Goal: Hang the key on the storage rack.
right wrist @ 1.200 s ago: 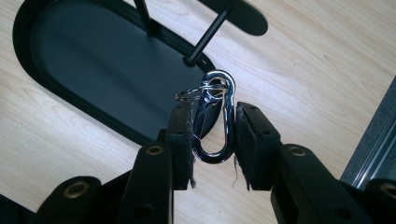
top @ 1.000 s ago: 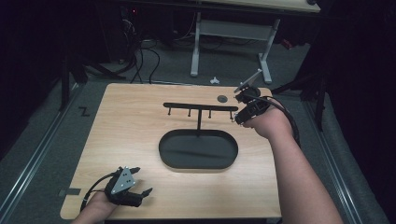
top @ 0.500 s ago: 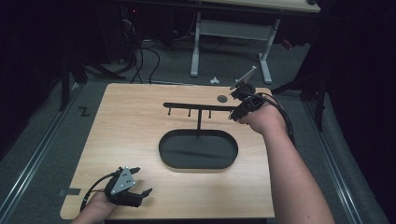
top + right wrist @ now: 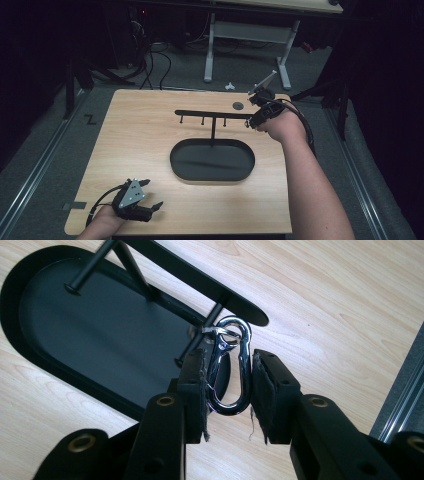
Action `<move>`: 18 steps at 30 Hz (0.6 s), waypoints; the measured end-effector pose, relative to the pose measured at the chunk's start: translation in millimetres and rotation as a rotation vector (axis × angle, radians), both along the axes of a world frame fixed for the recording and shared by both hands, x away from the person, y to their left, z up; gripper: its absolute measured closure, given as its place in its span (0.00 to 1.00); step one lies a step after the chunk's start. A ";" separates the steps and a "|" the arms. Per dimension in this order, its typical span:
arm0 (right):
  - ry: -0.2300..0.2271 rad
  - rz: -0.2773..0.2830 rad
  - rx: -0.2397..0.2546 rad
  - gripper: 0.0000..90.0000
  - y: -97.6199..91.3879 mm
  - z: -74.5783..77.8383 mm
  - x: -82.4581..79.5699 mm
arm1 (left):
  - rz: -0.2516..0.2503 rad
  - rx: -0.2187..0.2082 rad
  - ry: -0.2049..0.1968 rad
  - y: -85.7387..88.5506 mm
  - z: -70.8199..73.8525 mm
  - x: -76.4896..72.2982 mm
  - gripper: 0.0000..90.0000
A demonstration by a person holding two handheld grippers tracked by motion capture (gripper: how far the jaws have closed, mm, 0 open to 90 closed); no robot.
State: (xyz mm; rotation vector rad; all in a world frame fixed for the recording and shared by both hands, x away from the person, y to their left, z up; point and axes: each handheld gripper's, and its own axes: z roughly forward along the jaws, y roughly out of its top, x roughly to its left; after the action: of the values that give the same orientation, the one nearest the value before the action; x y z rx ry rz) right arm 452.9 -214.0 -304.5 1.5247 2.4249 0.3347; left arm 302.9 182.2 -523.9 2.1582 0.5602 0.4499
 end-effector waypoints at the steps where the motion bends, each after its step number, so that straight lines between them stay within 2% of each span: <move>1: 0.002 0.000 -0.001 0.76 -1.2 -1.5 0.2 | 0.000 0.000 -0.001 0.0 0.0 0.0 0.17; 11: 0.019 -0.008 0.001 0.75 -3.9 -12.1 1.7 | 0.000 0.001 0.000 -0.1 0.0 0.0 0.17; 18: 0.011 -0.016 -0.002 0.72 -1.4 -13.2 1.8 | -0.002 0.002 0.000 -0.2 -0.1 -0.1 0.17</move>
State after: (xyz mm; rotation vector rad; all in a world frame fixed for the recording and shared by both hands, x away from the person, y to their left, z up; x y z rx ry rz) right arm 454.7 -215.5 -317.8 1.5487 2.4190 0.3206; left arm 302.8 181.9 -524.0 2.1604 0.5585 0.4493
